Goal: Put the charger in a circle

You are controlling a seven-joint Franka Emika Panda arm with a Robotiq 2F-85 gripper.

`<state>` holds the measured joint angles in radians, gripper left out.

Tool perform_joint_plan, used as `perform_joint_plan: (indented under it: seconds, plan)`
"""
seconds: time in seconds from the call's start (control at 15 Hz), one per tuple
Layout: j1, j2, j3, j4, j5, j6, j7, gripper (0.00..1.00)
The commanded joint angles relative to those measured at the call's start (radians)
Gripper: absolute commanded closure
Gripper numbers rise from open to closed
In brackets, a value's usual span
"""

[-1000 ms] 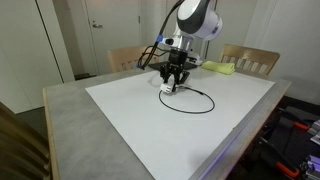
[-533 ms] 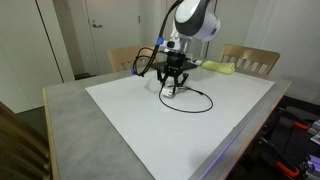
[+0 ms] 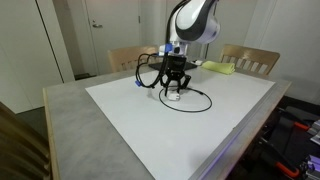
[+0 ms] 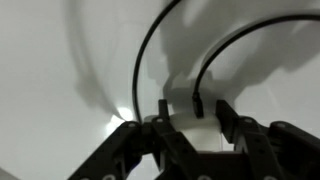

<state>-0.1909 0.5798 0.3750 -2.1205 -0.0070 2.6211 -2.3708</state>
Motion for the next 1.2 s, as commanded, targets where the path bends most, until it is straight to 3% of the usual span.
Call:
perform_joint_plan:
  seconds: [0.0,0.27,0.33,0.4,0.6,1.13]
  plan:
    - [0.153,-0.038,-0.172,-0.011,-0.148,0.032,0.087,0.74]
    - [0.181,-0.033,-0.190,-0.017,-0.185,0.075,0.131,0.74]
    - [0.168,-0.036,-0.174,-0.015,-0.163,0.070,0.122,0.33]
    - [0.154,-0.040,-0.161,-0.020,-0.144,0.080,0.117,0.23]
    - [0.124,-0.066,-0.138,-0.032,-0.082,0.073,0.129,0.04]
    - [0.117,-0.226,-0.162,-0.057,0.027,-0.033,0.291,0.00]
